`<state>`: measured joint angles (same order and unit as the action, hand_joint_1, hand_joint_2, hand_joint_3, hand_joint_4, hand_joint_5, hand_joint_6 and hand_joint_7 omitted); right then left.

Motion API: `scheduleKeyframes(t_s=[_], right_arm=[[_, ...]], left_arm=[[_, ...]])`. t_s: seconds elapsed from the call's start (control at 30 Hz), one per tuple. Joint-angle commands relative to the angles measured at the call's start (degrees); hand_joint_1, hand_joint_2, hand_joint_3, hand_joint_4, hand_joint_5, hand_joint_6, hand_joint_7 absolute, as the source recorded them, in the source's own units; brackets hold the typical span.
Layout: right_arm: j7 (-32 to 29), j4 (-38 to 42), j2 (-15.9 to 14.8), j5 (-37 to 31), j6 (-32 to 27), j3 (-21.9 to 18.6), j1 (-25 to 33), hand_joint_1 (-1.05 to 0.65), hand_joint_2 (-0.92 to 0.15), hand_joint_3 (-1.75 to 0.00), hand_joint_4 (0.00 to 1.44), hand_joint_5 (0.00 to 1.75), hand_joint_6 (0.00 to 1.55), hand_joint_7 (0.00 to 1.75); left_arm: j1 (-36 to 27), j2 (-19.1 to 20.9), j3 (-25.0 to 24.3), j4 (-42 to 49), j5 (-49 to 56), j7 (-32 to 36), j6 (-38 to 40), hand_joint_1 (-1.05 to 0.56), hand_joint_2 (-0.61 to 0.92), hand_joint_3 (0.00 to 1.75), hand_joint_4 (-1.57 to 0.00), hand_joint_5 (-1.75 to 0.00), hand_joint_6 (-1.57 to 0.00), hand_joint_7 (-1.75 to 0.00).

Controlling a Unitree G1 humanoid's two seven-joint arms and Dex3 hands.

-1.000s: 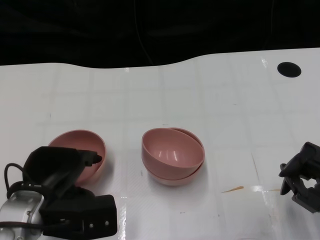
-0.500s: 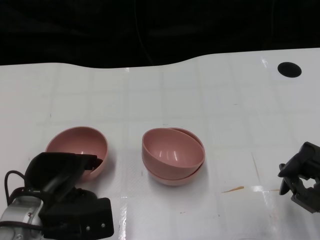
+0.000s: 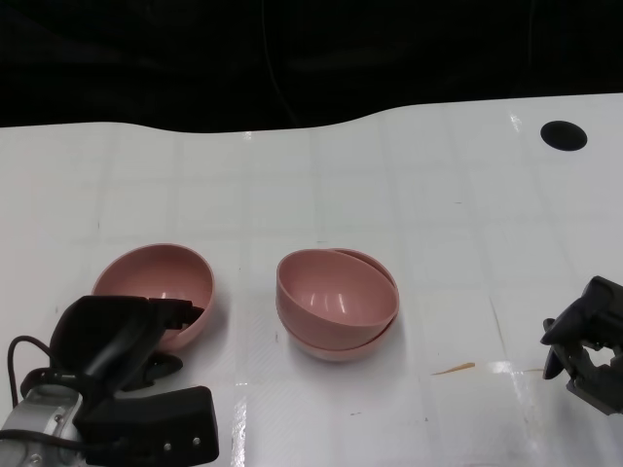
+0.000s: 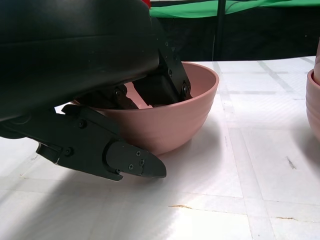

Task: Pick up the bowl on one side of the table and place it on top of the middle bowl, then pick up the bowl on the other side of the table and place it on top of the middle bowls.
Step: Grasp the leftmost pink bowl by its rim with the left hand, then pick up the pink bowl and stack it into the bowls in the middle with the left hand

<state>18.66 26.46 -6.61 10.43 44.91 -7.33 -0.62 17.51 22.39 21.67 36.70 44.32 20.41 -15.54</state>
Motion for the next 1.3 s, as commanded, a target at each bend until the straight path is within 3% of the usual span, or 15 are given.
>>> scheduleKeyframes(t_s=[0.03,0.07,0.17,0.33,0.53,0.63,0.73,1.3], right_arm=[[-0.1,0.1,-0.3,0.3,0.2,-0.4,0.1,-0.10,-0.87,-0.59,0.82,1.58,0.76,1.31],[0.0,0.1,-0.3,0.4,0.3,-0.4,0.1,-0.10,-0.87,-0.59,0.82,1.58,0.75,1.31],[-0.2,0.4,-0.3,0.1,0.5,-0.4,0.0,-0.10,-0.87,-0.59,0.82,1.59,0.75,1.32],[-0.1,0.9,-0.4,-0.1,0.9,-0.4,-0.3,-0.09,-0.87,-0.60,0.82,1.59,0.75,1.32],[-0.7,0.8,-0.5,-0.6,0.2,-0.3,-0.2,-0.10,-0.86,-0.59,0.83,1.58,0.76,1.31],[-0.6,0.7,-0.4,-0.6,0.4,-0.2,-0.1,-0.09,-0.87,-0.59,0.82,1.59,0.76,1.31],[-0.4,1.2,-0.5,-0.5,0.9,-0.2,-0.3,-0.09,-0.88,-0.59,0.82,1.59,0.76,1.31],[-1.3,1.1,-0.6,-1.5,0.1,0.2,-0.3,-0.11,-0.89,-0.55,0.81,1.61,0.75,1.32]], left_arm=[[-0.4,-0.6,-1.1,1.2,-2.6,4.6,-4.5,-0.01,0.91,0.21,-0.70,-1.35,-0.69,-1.32],[-0.4,-0.7,-1.3,1.5,-3.0,5.4,-5.4,0.02,0.91,0.21,-0.65,-1.58,-0.63,-1.57],[-0.5,-0.6,-1.9,0.9,-4.8,4.4,-7.0,0.05,0.90,0.22,-0.63,-1.73,-0.57,-1.73],[-0.4,-0.1,-2.5,0.1,-5.7,4.8,-9.2,0.07,0.90,0.24,-0.65,-1.75,-0.58,-1.75],[-1.3,1.0,-4.0,-5.8,-7.7,-0.1,-8.5,0.06,0.89,0.30,-0.67,-1.75,-0.60,-1.75],[-1.6,1.8,-4.7,-8.0,-9.1,-2.5,-9.6,0.07,0.70,0.67,-0.68,-1.75,-0.61,-1.75],[-1.7,2.5,-5.5,-10.6,-10.1,-5.1,-9.5,0.06,0.63,0.82,-0.70,-1.75,-0.62,-1.75],[0.6,7.5,-9.0,-26.1,-13.0,-21.9,-9.1,0.04,0.50,0.91,-0.70,-1.75,-0.59,-1.75]])
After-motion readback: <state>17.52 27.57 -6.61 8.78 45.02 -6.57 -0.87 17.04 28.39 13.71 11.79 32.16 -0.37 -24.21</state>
